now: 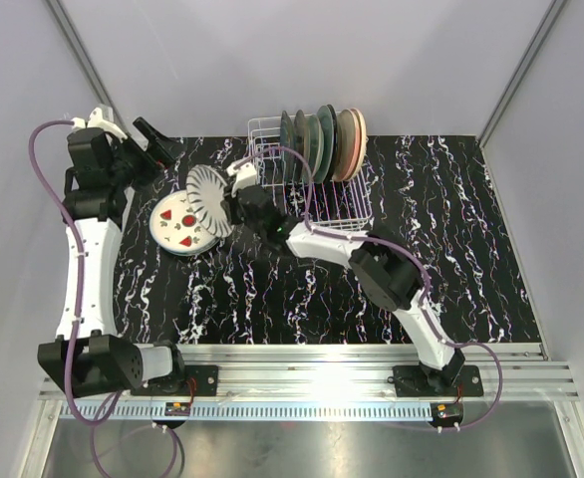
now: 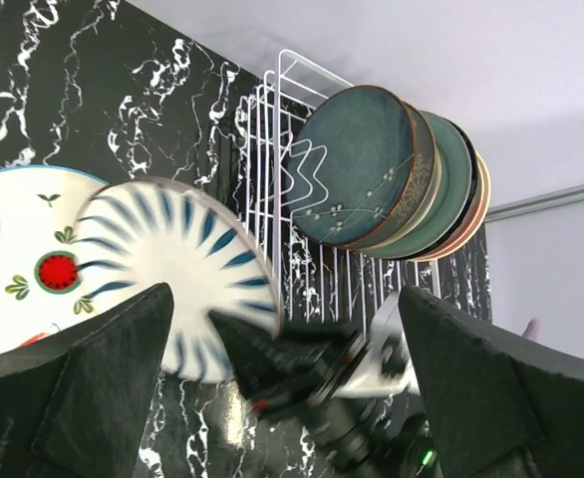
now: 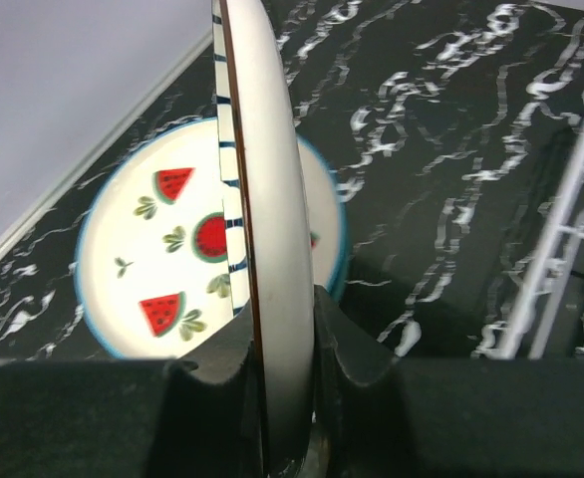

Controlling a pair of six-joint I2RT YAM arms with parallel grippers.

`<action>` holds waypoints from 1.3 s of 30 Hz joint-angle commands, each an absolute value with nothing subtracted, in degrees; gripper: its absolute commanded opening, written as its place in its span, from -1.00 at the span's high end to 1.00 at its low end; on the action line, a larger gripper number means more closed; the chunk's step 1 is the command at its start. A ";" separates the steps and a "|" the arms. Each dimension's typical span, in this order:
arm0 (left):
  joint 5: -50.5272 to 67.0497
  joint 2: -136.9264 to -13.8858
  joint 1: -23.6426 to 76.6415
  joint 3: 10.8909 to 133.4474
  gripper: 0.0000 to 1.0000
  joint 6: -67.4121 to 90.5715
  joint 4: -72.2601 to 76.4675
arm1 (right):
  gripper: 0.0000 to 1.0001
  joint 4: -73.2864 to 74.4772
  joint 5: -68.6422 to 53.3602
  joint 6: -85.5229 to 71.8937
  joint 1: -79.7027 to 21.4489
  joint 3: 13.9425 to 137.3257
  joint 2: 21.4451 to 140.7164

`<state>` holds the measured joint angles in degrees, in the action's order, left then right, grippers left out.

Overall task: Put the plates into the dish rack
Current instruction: Pass the plate from the left arm to the right, then insert the plate into the dish rack

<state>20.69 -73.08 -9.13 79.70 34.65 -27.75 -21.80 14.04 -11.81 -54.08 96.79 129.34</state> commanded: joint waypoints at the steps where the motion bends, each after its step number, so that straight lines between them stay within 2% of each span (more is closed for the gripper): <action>1: 18.72 -71.20 -9.58 79.81 -0.98 31.73 -26.90 | 1.00 -23.65 13.62 -13.62 -50.02 104.23 120.51; 5: 15.74 -68.82 -9.49 77.00 -0.98 29.10 -27.24 | 1.00 -17.52 14.15 -11.87 -47.73 108.53 119.18; 12: -4.02 -59.25 -6.34 68.13 -0.98 27.78 -22.78 | 1.00 -9.06 18.80 -5.29 -45.27 116.01 118.21; 17: -9.40 -52.74 -3.43 60.40 -0.98 25.32 -17.85 | 1.00 -7.04 24.07 -2.82 -43.86 118.47 117.42; 18: -9.06 -52.21 -2.91 59.60 -0.93 24.70 -16.54 | 1.00 -7.03 25.13 -1.68 -43.68 118.91 117.42; 20: -9.40 -51.15 -2.20 57.67 -0.69 24.61 -16.09 | 1.00 -6.94 28.29 0.95 -43.59 120.14 117.68; 21: -8.53 -51.33 -2.28 57.22 -0.65 24.52 -15.91 | 1.00 -7.03 29.69 2.10 -43.51 120.67 117.86; 25: -8.70 -53.08 -2.11 55.20 -0.98 24.26 -16.35 | 1.00 -7.12 34.97 7.20 -43.24 124.00 120.05; 29: -8.09 -53.61 -2.02 53.44 -0.98 24.34 -16.35 | 1.00 -7.12 38.14 11.16 -42.72 125.86 122.16; 39: -4.49 -53.61 -1.93 52.91 -0.98 25.57 -16.52 | 1.00 -3.17 37.62 7.74 -40.52 128.76 127.08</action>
